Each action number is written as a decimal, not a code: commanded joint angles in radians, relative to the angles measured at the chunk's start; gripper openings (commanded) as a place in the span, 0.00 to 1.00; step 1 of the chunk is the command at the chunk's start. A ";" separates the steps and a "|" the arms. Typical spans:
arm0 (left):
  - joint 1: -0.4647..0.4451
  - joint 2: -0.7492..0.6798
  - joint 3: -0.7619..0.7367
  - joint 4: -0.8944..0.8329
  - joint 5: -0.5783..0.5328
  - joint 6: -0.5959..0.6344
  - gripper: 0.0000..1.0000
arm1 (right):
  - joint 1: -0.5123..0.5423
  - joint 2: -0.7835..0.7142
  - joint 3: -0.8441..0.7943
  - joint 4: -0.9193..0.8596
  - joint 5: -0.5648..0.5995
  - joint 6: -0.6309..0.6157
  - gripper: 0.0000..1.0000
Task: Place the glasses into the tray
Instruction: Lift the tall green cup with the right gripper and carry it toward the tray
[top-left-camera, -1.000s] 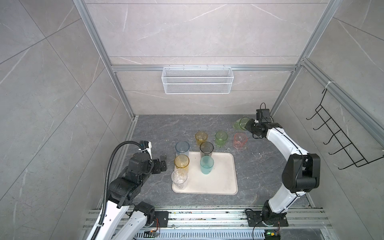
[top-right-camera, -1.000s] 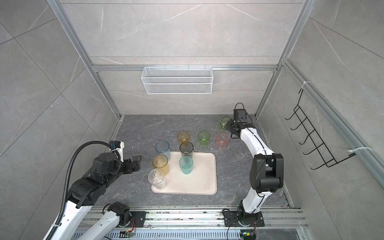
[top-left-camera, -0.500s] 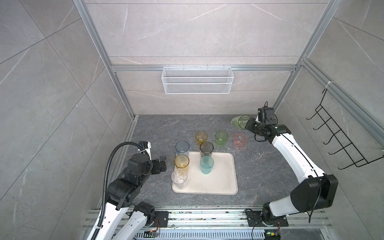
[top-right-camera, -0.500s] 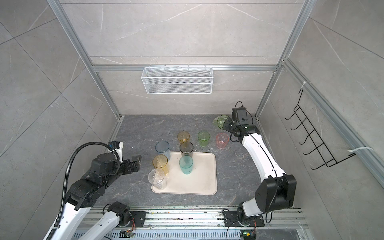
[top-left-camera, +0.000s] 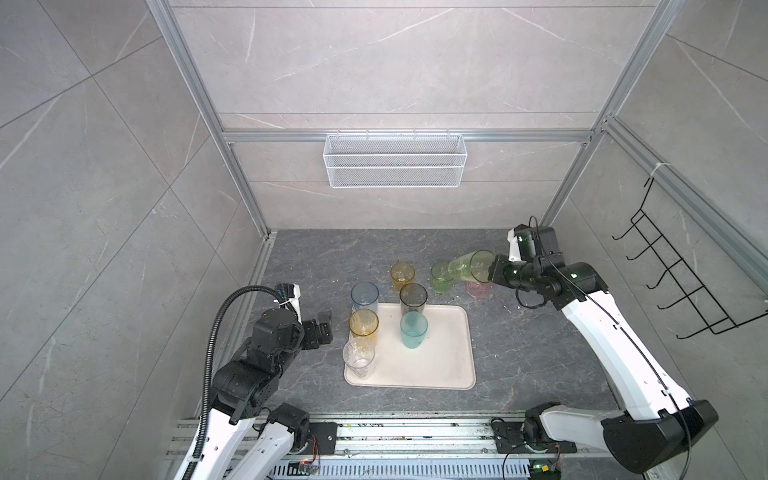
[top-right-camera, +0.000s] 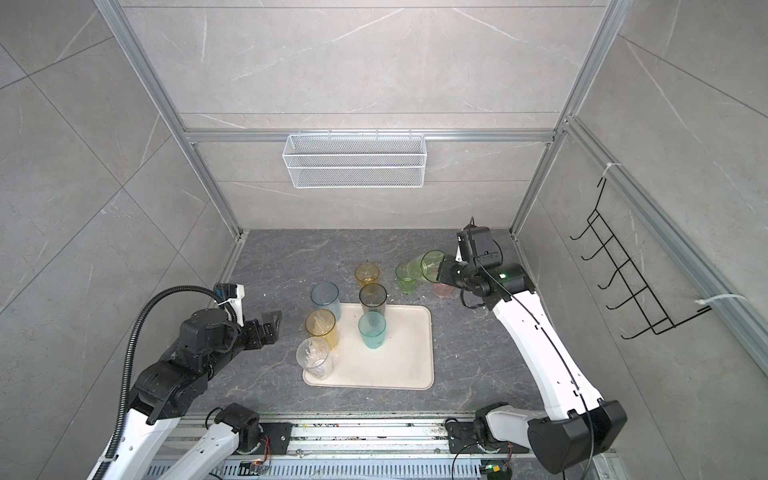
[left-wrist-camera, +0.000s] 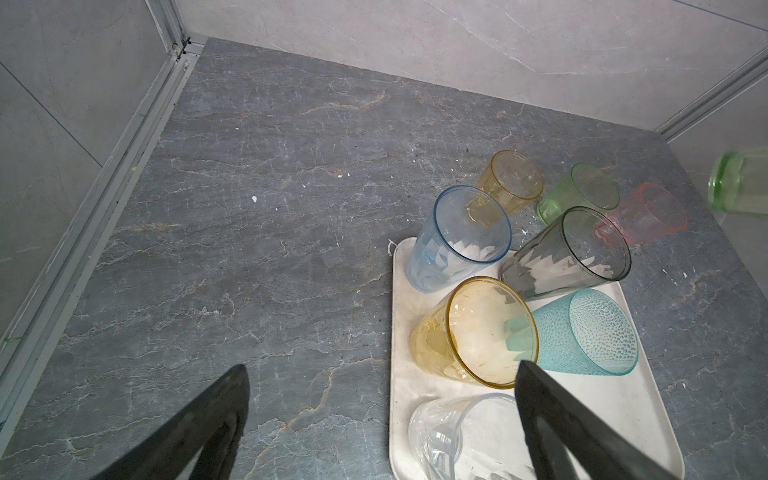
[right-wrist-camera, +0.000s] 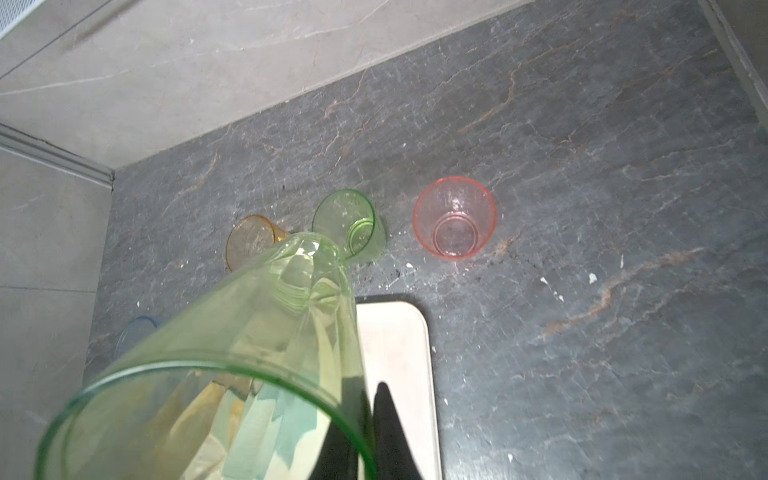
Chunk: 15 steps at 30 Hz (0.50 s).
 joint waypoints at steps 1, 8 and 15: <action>0.006 -0.007 0.001 0.030 -0.006 -0.014 1.00 | 0.021 -0.048 -0.014 -0.126 -0.012 -0.052 0.00; 0.006 -0.007 -0.001 0.031 -0.004 -0.014 1.00 | 0.073 -0.127 -0.085 -0.232 0.012 -0.067 0.00; 0.006 0.003 0.000 0.028 -0.007 -0.013 1.00 | 0.132 -0.166 -0.126 -0.297 0.034 -0.056 0.00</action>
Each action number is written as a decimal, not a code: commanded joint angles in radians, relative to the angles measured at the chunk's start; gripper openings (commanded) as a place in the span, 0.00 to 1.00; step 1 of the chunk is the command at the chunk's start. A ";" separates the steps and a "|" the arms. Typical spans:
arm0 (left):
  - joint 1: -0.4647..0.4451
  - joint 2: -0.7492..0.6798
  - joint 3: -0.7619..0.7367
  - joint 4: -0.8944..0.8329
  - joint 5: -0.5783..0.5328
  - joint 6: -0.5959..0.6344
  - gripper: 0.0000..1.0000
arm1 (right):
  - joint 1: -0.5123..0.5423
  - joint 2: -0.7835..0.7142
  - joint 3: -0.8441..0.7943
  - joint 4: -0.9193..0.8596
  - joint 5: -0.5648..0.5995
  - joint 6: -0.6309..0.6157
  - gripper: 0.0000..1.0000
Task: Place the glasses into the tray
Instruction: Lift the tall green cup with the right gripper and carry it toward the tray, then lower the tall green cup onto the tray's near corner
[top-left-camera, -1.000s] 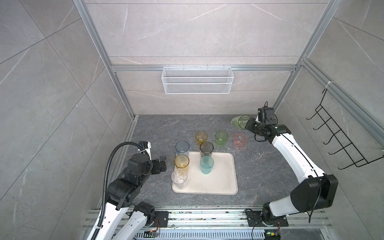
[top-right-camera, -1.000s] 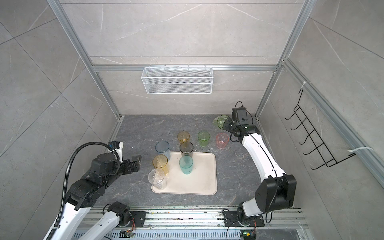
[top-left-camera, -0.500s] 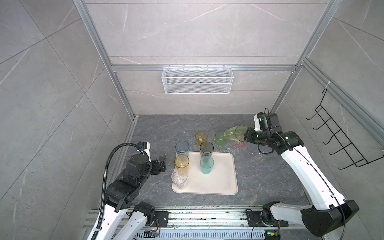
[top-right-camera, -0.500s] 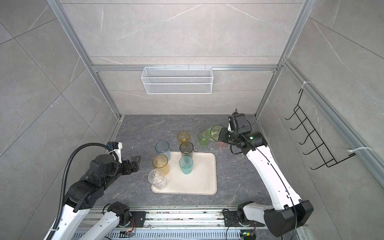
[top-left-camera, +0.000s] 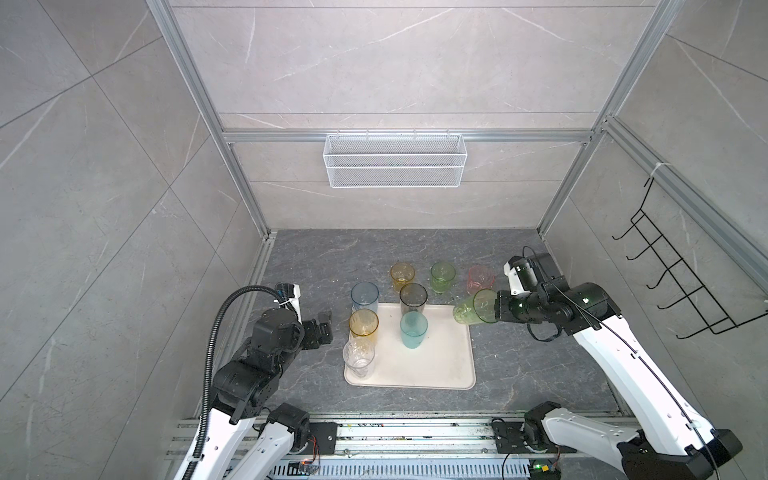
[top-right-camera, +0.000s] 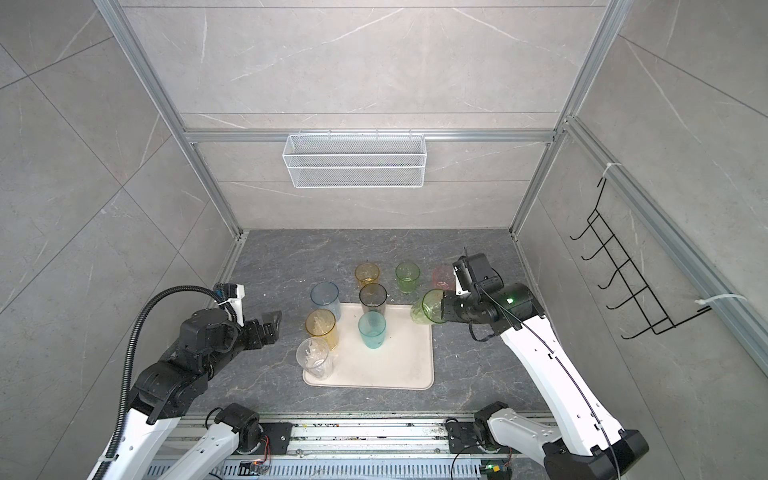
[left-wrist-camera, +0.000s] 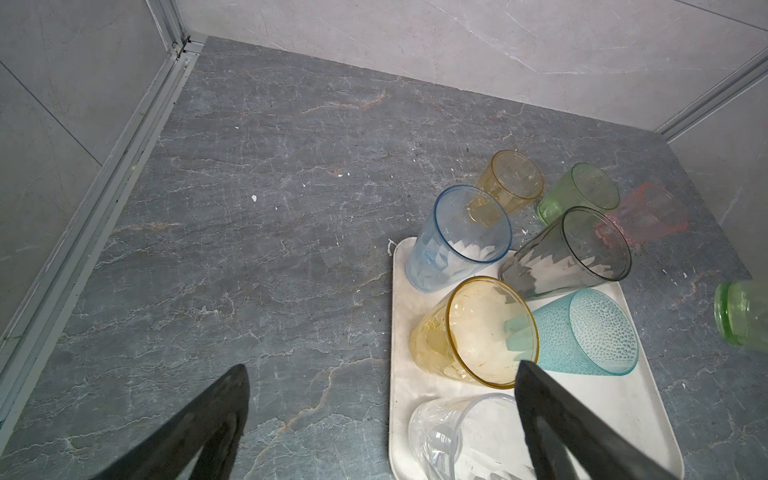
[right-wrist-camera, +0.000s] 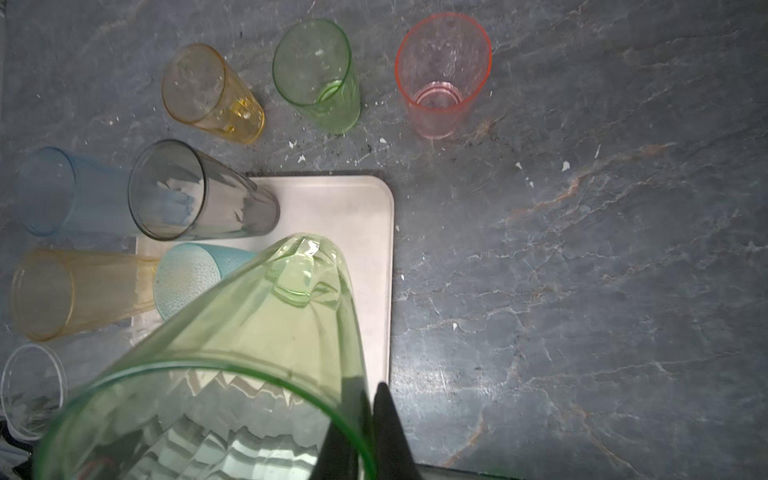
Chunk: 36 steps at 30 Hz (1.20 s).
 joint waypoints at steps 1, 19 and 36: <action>0.006 0.000 0.002 0.027 -0.007 -0.012 1.00 | 0.035 -0.035 -0.025 -0.045 0.022 0.001 0.00; 0.006 -0.005 -0.001 0.027 -0.009 -0.012 1.00 | 0.356 0.018 -0.129 -0.033 0.111 0.141 0.00; 0.006 -0.007 -0.001 0.027 -0.005 -0.015 1.00 | 0.592 0.182 -0.090 0.022 0.161 0.257 0.00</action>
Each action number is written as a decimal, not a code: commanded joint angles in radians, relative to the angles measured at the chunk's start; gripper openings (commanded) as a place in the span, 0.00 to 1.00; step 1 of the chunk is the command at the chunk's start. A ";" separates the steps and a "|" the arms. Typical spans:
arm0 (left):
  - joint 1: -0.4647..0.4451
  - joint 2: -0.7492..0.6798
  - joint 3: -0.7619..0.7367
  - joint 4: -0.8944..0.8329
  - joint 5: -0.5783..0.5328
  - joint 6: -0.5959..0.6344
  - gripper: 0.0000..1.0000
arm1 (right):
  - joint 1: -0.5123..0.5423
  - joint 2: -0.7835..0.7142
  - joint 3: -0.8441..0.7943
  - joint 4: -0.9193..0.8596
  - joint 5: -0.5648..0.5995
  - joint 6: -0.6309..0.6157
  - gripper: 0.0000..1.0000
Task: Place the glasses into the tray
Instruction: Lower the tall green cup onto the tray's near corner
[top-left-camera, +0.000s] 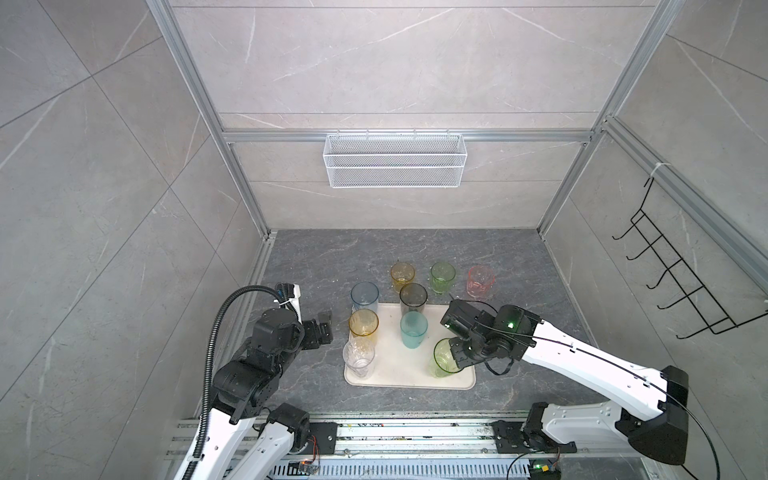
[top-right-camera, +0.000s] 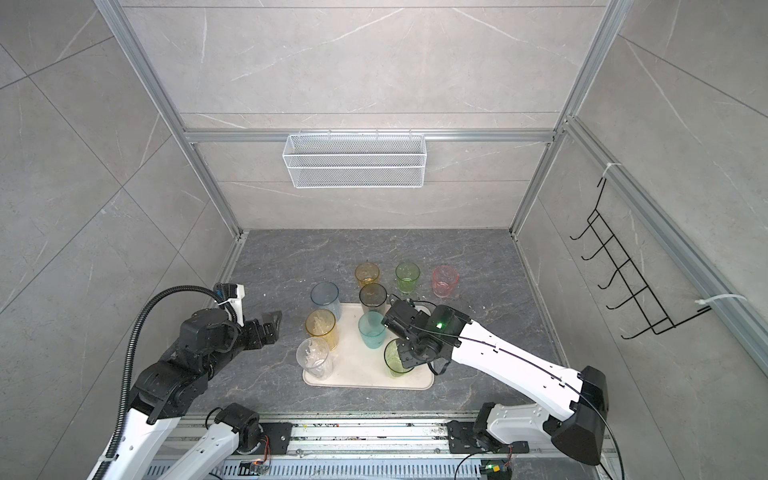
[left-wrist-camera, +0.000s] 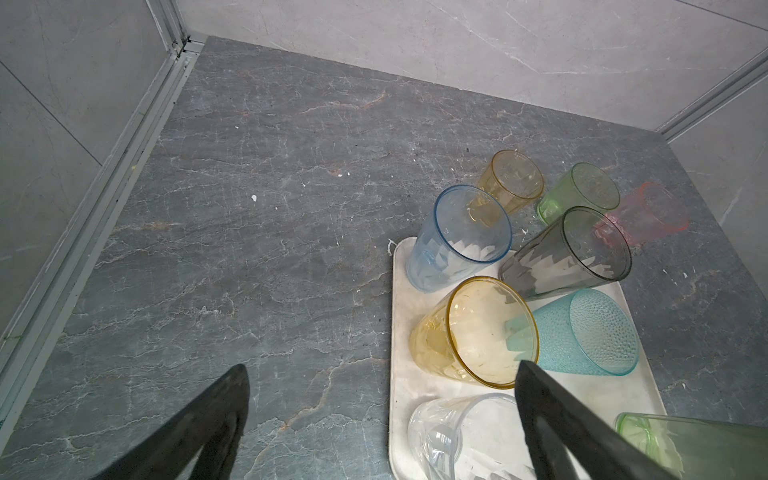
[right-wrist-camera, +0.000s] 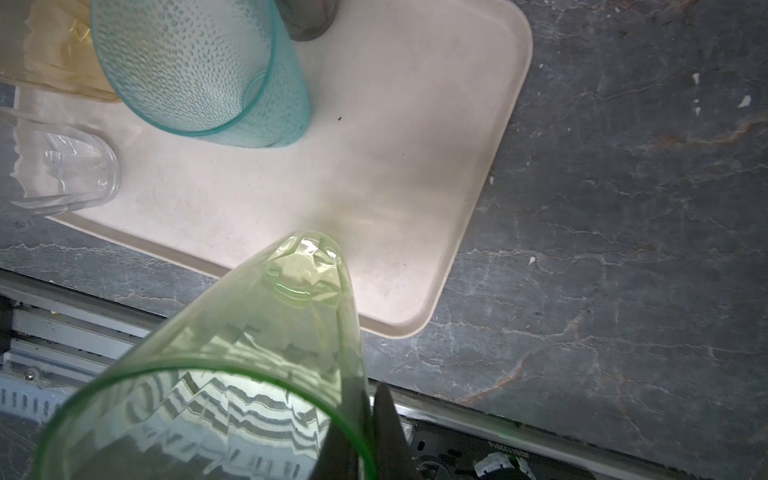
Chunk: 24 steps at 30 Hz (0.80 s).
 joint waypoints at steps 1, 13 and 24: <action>0.006 -0.007 -0.002 0.027 -0.005 -0.014 1.00 | 0.029 0.025 0.033 0.040 0.018 0.038 0.00; 0.006 -0.007 0.000 0.026 -0.007 -0.015 1.00 | 0.077 0.118 0.064 0.104 0.006 0.076 0.00; 0.006 -0.008 -0.002 0.027 -0.005 -0.015 1.00 | 0.113 0.204 0.105 0.137 0.001 0.084 0.00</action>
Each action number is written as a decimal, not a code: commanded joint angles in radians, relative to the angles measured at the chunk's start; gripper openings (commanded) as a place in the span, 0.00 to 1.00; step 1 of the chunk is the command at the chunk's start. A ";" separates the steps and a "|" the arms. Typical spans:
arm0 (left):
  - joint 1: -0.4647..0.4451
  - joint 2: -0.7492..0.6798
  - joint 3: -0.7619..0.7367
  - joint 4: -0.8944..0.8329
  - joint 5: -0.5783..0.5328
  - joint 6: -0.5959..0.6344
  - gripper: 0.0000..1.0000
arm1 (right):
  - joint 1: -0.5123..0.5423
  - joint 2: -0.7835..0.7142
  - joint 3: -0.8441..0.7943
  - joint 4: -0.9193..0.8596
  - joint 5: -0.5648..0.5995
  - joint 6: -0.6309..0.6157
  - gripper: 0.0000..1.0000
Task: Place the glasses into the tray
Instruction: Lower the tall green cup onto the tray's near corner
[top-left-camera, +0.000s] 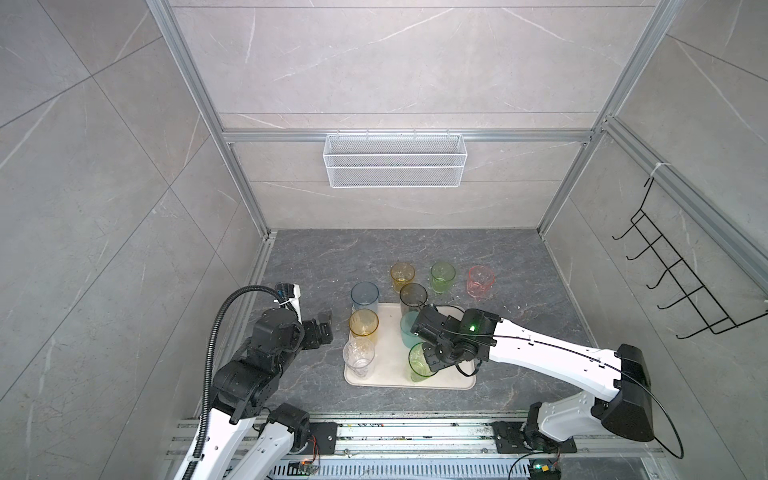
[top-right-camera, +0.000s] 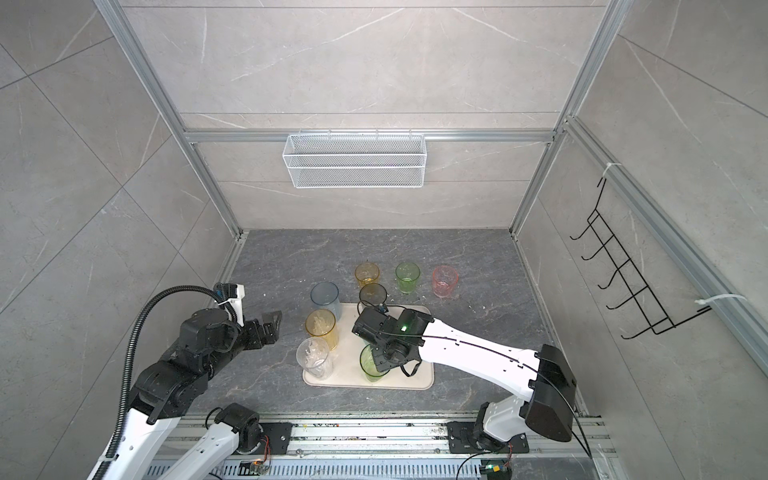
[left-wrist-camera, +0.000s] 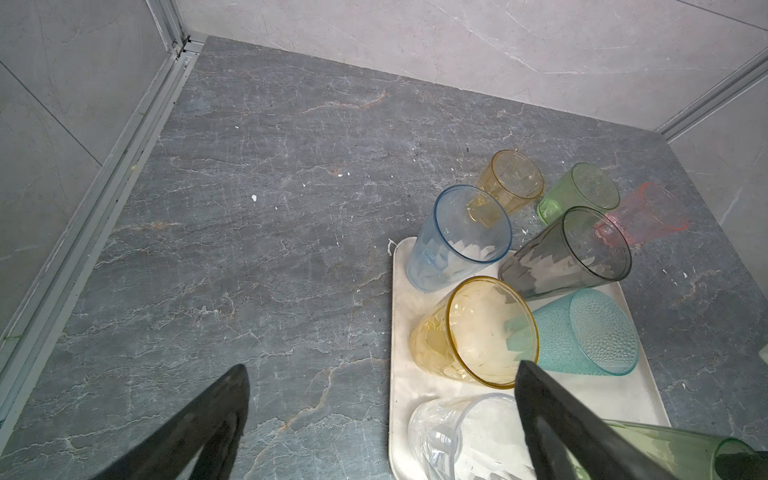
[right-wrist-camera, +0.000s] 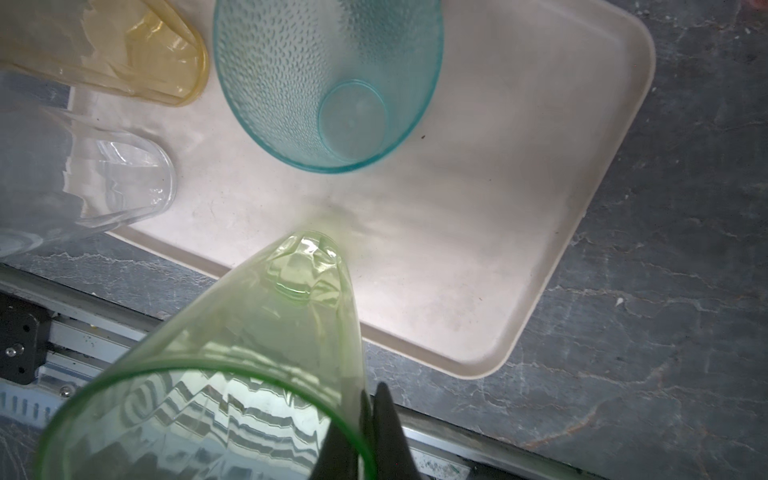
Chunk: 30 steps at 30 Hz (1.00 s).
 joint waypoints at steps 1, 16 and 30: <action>0.006 -0.008 -0.001 0.027 -0.004 -0.017 1.00 | 0.013 0.027 0.042 0.018 0.009 0.023 0.00; 0.006 -0.011 -0.001 0.026 -0.005 -0.015 1.00 | 0.031 0.084 0.075 -0.015 0.037 0.034 0.00; 0.006 -0.006 0.000 0.027 -0.003 -0.015 1.00 | 0.033 0.108 0.085 -0.028 0.055 0.037 0.00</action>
